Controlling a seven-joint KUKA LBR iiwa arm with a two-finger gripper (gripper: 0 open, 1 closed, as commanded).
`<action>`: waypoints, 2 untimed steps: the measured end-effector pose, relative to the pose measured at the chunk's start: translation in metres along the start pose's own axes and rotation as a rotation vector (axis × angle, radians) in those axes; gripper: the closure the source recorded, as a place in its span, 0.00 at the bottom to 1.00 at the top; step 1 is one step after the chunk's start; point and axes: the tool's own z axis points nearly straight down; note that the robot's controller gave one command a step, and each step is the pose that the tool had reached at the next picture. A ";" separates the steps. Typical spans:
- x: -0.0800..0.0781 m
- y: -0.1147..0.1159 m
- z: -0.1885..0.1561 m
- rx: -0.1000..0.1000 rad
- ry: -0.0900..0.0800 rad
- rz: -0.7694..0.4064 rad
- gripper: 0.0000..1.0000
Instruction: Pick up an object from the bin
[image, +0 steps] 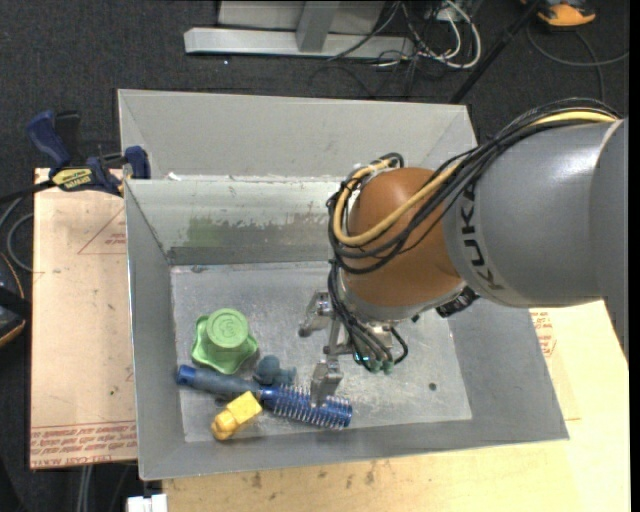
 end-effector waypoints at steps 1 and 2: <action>0.005 0.106 0.089 -0.002 -0.016 -0.257 0.00; 0.013 0.113 0.086 -0.001 -0.027 -0.399 0.00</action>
Offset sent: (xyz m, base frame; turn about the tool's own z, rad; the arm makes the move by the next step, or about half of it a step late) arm -0.0083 0.1022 -0.0929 -0.2533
